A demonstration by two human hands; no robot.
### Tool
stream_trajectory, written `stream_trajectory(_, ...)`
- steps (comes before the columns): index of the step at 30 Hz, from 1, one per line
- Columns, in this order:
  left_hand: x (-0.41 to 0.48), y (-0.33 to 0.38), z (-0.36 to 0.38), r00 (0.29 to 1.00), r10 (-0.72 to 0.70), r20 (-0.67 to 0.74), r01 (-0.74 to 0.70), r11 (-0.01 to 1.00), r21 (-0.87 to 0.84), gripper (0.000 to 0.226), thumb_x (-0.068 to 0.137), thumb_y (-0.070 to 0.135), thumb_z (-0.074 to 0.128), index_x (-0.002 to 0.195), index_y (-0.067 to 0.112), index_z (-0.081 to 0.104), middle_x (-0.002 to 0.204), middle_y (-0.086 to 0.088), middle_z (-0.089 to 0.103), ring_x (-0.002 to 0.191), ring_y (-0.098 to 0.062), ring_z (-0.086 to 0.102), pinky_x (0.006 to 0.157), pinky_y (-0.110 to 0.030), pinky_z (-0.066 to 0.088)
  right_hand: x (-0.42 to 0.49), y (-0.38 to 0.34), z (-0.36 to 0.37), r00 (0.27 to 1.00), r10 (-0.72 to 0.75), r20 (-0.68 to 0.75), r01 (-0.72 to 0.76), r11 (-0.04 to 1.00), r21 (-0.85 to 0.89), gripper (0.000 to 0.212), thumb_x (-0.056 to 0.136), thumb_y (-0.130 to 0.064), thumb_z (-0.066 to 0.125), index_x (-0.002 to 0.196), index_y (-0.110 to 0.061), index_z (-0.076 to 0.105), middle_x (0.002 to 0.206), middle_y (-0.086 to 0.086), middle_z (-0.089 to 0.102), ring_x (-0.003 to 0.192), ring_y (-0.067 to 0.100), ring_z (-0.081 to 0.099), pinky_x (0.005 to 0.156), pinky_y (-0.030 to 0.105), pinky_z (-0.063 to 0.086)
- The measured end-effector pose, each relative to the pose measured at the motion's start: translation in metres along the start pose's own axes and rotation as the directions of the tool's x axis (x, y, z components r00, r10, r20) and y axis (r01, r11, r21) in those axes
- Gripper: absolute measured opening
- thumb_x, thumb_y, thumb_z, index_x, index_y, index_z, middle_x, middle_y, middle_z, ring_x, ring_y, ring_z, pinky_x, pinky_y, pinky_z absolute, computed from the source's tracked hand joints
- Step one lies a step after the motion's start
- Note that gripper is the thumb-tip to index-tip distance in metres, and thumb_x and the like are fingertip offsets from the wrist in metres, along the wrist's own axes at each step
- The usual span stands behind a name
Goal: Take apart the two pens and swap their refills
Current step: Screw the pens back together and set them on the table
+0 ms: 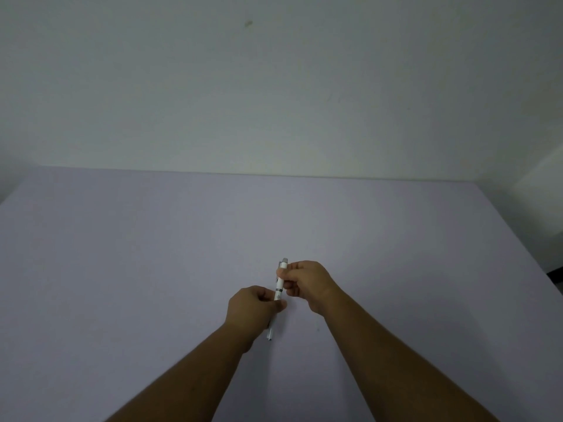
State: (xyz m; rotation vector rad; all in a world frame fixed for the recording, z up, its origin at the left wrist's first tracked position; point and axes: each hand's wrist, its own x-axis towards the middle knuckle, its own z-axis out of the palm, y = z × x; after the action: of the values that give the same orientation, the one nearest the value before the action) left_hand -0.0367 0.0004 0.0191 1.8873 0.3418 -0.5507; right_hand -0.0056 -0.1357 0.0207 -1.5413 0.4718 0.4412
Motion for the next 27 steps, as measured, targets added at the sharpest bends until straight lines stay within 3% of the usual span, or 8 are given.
stream_trajectory(3,-0.002,-0.001,0.002,1.000,-0.006,0.000,0.006,0.999,-0.041,0.012,0.075,0.018,0.075,0.066,0.020,0.067,0.071,-0.004,0.068,0.066,-0.021,0.062,0.070,-0.037,0.058,-0.001,0.002,0.000,1.000,0.006,0.015,-0.006,1.000,0.003,0.011,0.081,-0.012,0.069,0.070,-0.010,0.069,0.061,0.000,0.067,0.054,0.010,0.056,0.053,0.020,0.052)
stream_trajectory(10,0.005,-0.009,0.004,0.999,-0.045,-0.017,0.044,0.997,-0.057,0.014,0.075,0.019,0.075,0.064,0.023,0.067,0.069,-0.001,0.067,0.068,-0.021,0.061,0.072,-0.039,0.057,0.002,0.010,0.003,1.000,-0.021,-0.009,0.021,0.999,-0.032,0.011,0.082,-0.017,0.068,0.071,-0.015,0.069,0.062,-0.003,0.068,0.056,0.010,0.057,0.056,0.020,0.053)
stream_trajectory(13,0.014,-0.016,0.007,0.996,-0.071,-0.054,0.068,0.996,-0.054,0.004,0.076,0.022,0.074,0.073,0.021,0.071,0.072,0.005,0.066,0.071,-0.016,0.059,0.060,-0.026,0.048,0.004,0.018,0.005,0.995,-0.070,-0.066,0.056,0.980,-0.191,0.013,0.084,-0.029,0.064,0.077,-0.019,0.068,0.068,-0.002,0.065,0.060,0.010,0.056,0.061,0.022,0.054)
stream_trajectory(15,0.019,-0.019,0.012,0.994,-0.087,-0.067,0.084,0.995,-0.051,0.009,0.077,0.023,0.073,0.085,0.018,0.073,0.074,0.008,0.065,0.069,-0.011,0.057,0.051,-0.019,0.039,0.008,0.023,0.001,0.980,-0.150,-0.133,0.089,0.920,-0.381,0.022,0.087,-0.034,0.059,0.089,-0.014,0.068,0.075,-0.001,0.063,0.067,0.013,0.056,0.068,0.030,0.052)
stream_trajectory(17,0.024,-0.021,0.016,0.993,-0.083,-0.078,0.082,0.997,-0.012,0.017,0.077,0.025,0.073,0.093,0.018,0.073,0.075,0.010,0.064,0.067,-0.006,0.055,0.048,-0.016,0.036,0.010,0.026,-0.004,0.955,-0.226,-0.194,0.096,0.850,-0.517,0.027,0.090,-0.033,0.055,0.100,-0.011,0.067,0.085,-0.001,0.063,0.079,0.015,0.056,0.073,0.029,0.046)
stream_trajectory(21,0.033,-0.026,0.022,0.991,-0.057,-0.119,0.065,0.996,0.062,0.023,0.076,0.026,0.074,0.097,0.018,0.069,0.075,0.010,0.062,0.064,-0.003,0.054,0.050,-0.014,0.037,0.011,0.037,-0.017,0.904,-0.253,-0.345,-0.023,0.776,-0.630,0.021,0.091,-0.020,0.048,0.096,-0.006,0.063,0.098,0.013,0.068,0.090,0.027,0.062,0.074,0.029,0.046)
stream_trajectory(27,0.040,-0.035,0.026,0.988,-0.037,-0.150,0.054,0.993,0.107,0.016,0.073,0.023,0.076,0.076,0.017,0.062,0.071,0.003,0.062,0.059,-0.006,0.054,0.047,-0.017,0.036,0.007,0.054,-0.021,0.911,-0.119,-0.394,-0.197,0.715,-0.671,0.023,0.086,-0.018,0.051,0.102,-0.002,0.056,0.102,0.017,0.064,0.092,0.032,0.063,0.077,0.039,0.055)
